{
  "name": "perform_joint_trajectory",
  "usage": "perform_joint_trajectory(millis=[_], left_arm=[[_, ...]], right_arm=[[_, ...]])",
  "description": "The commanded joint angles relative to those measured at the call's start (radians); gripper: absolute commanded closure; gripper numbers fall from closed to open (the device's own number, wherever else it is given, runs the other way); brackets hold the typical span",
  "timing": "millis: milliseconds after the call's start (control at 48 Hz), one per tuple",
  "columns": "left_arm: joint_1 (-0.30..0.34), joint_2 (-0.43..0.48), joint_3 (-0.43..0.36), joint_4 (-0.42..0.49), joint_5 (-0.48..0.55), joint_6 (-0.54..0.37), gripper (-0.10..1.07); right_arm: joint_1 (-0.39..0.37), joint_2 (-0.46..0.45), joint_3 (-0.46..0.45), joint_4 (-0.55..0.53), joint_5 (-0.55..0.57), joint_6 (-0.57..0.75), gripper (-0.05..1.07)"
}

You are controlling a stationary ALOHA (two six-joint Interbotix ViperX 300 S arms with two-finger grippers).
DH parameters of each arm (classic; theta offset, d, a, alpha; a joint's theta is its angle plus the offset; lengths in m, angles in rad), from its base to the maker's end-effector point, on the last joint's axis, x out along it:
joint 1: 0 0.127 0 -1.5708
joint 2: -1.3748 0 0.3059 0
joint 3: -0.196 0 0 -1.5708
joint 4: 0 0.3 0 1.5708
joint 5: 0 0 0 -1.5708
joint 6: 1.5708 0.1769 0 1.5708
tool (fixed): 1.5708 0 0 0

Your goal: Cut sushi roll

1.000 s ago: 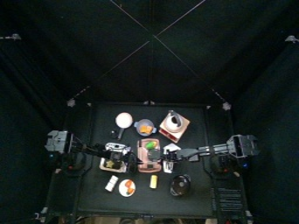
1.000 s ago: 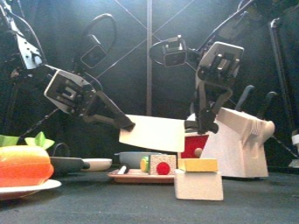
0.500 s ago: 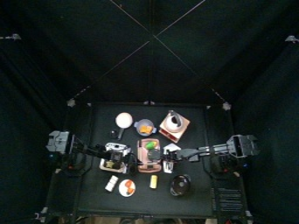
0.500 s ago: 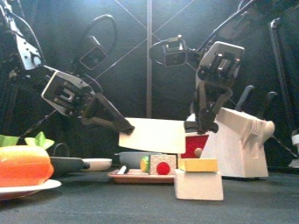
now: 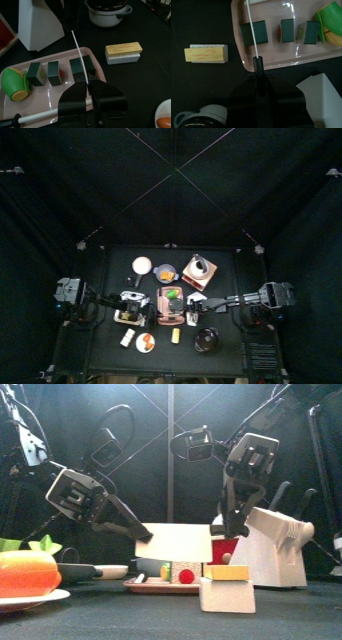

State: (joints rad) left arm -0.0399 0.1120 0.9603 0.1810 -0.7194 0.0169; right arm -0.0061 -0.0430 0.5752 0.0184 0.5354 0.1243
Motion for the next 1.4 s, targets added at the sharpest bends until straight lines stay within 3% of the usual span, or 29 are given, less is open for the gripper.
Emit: perform_joint_trajectory(millis=[0,646,1021,1375], left_arm=[[-0.018,-0.006,-0.020,-0.002,0.000,0.002,0.60],[-0.018,0.048,-0.035,-0.048,0.018,0.006,0.60],[-0.008,0.051,-0.071,-0.043,0.091,0.008,0.60],[0.002,0.041,-0.075,-0.023,0.094,0.008,0.60]], right_arm=[[-0.009,-0.017,-0.017,-0.002,-0.023,0.002,0.68],[-0.012,0.049,-0.020,0.000,-0.023,0.003,0.68],[-0.014,0.063,-0.025,-0.002,-0.023,0.003,0.68],[-0.015,0.061,-0.028,-0.009,-0.023,0.002,0.68]])
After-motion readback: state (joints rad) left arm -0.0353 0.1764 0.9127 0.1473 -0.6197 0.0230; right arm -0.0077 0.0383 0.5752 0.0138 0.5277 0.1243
